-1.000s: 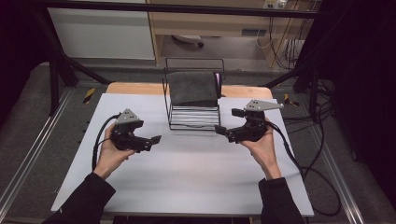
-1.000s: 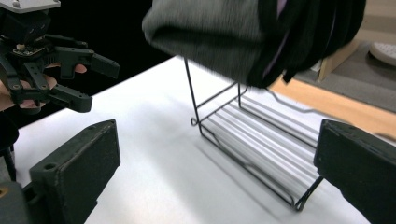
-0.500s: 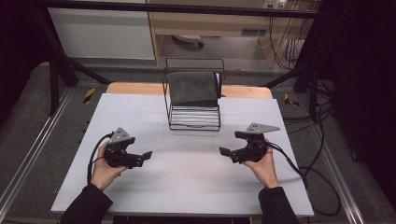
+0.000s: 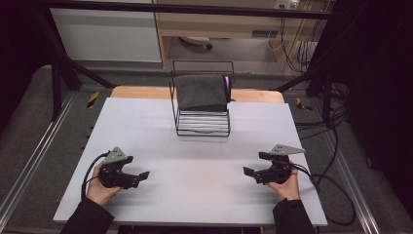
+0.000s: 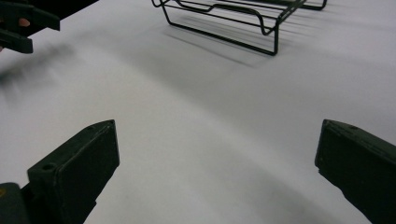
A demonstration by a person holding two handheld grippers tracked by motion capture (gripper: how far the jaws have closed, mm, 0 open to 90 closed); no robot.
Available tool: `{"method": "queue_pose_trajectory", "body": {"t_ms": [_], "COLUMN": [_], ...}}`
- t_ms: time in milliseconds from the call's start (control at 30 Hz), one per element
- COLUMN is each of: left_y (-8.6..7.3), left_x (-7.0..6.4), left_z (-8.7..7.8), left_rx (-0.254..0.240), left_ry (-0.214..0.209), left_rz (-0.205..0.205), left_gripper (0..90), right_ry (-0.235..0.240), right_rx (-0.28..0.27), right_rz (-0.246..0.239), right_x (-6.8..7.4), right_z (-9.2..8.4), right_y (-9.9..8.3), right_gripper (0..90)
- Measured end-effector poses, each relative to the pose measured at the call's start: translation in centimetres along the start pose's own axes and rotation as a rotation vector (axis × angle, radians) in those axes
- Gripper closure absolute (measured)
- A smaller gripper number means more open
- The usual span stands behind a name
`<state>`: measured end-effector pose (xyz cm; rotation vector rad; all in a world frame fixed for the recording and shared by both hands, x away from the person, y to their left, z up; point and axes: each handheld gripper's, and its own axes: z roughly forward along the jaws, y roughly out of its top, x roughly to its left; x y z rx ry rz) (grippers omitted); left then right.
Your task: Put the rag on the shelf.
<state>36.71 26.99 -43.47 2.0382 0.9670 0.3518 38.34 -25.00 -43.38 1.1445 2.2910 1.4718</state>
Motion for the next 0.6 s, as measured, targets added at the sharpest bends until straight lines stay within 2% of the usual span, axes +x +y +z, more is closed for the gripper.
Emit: {"method": "queue_pose_trajectory", "body": {"t_ms": [100,267,400,600], "left_y": [-0.6,-1.2,-1.6,-1.8], "left_x": [0.3,0.6,0.5,0.6], "left_z": [-0.2,-0.3,-0.2,-0.2], "left_rx": [-0.001,0.000,0.016,0.032], "left_ry": [0.001,0.007,0.009,0.014], "left_rz": [-0.011,-0.015,-0.002,-0.010], "left_gripper": [8.6,8.0,7.0,5.9], "right_ry": [-0.009,-0.020,-0.019,-0.017], "right_rx": [0.000,0.023,0.023,0.032], "right_rz": [0.014,0.011,0.008,0.006], "right_x": [-0.4,-0.8,-0.7,-0.7], "right_z": [-0.5,-0.9,-1.1,-1.1], "right_y": [-0.9,-1.9,-2.1,-2.3], "right_gripper": [0.5,0.5,0.5,0.5]}}
